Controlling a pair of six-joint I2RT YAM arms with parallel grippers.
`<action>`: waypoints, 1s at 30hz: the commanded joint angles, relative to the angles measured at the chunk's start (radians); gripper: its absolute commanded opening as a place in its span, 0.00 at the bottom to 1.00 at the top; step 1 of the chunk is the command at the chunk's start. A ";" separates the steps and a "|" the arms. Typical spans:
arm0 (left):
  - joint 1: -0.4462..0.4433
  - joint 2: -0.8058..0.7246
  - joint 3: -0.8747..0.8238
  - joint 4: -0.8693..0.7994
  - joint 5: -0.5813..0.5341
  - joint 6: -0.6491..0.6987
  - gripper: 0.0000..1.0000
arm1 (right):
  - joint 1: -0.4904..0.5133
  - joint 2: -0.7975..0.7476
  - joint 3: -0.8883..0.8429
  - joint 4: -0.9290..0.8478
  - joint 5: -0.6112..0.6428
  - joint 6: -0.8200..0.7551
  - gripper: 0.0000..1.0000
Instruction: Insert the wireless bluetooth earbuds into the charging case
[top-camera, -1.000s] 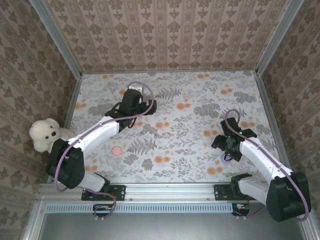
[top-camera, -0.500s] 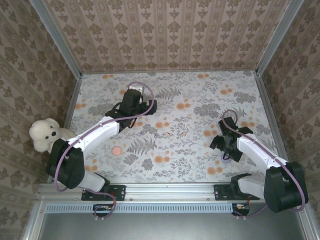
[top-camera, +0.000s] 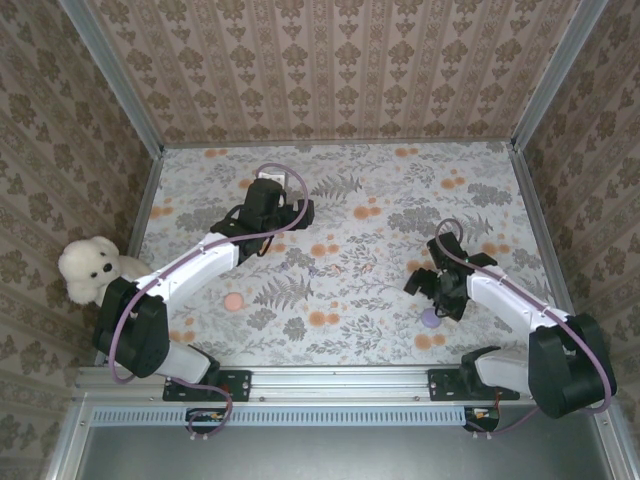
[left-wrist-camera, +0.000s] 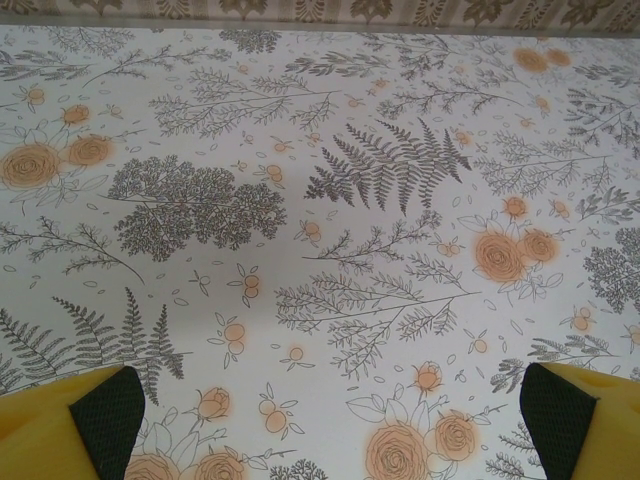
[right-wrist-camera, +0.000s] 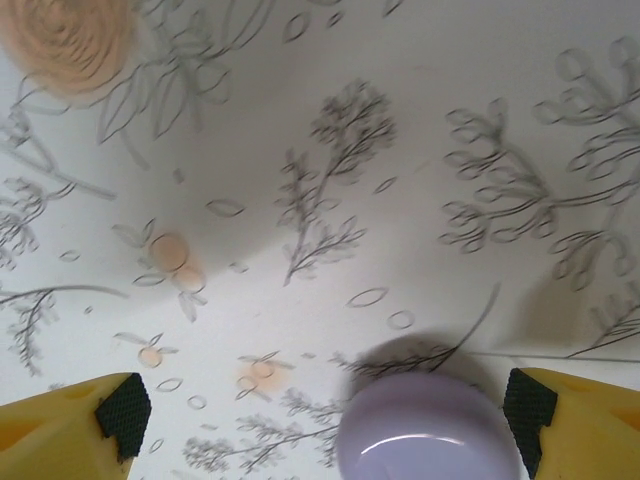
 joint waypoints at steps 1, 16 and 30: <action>-0.005 0.009 -0.008 0.024 -0.010 -0.002 1.00 | 0.048 0.005 0.047 0.005 -0.033 0.062 0.95; -0.005 0.001 -0.007 0.020 -0.004 -0.001 1.00 | 0.092 0.029 0.097 -0.149 0.178 -0.066 0.96; -0.005 0.010 0.010 0.017 0.005 0.001 1.00 | 0.102 -0.047 -0.029 -0.096 0.055 -0.007 0.95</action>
